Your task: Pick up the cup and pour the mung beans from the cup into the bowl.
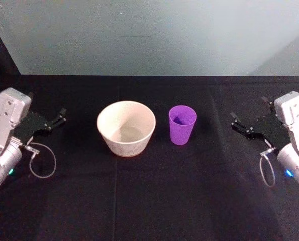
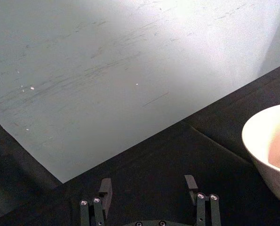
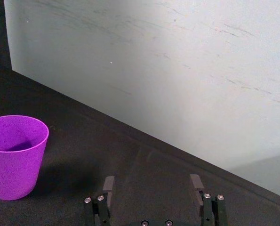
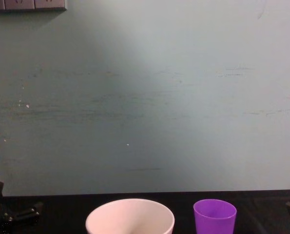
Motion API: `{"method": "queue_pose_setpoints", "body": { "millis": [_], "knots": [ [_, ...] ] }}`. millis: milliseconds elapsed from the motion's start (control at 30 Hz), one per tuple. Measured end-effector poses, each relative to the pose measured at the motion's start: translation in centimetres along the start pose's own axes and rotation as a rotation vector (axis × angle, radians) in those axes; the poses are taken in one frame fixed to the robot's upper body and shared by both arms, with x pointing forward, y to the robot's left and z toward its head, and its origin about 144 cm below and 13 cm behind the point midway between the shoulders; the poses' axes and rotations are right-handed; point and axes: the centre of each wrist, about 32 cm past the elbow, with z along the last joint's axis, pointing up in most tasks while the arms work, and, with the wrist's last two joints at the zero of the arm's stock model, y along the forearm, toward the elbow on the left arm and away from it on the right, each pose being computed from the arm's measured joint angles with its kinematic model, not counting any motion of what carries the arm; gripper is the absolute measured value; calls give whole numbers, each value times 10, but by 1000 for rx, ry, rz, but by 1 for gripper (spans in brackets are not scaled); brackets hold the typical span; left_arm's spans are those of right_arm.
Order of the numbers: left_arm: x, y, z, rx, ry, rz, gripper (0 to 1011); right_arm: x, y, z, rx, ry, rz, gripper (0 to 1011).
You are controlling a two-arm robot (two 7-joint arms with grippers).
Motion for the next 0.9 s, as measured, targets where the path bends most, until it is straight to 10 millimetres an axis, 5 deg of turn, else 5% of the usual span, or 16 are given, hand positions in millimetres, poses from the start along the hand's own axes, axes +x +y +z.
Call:
{"method": "queue_pose_setpoints", "body": {
  "millis": [533,900],
  "knots": [
    [0,0,0,0,0,0,1000,-10,-8,-8,0,37,61,1002],
    [0,0,0,0,0,0,1000,-36,2,-12,21,102,162,1002]
  ]
}}
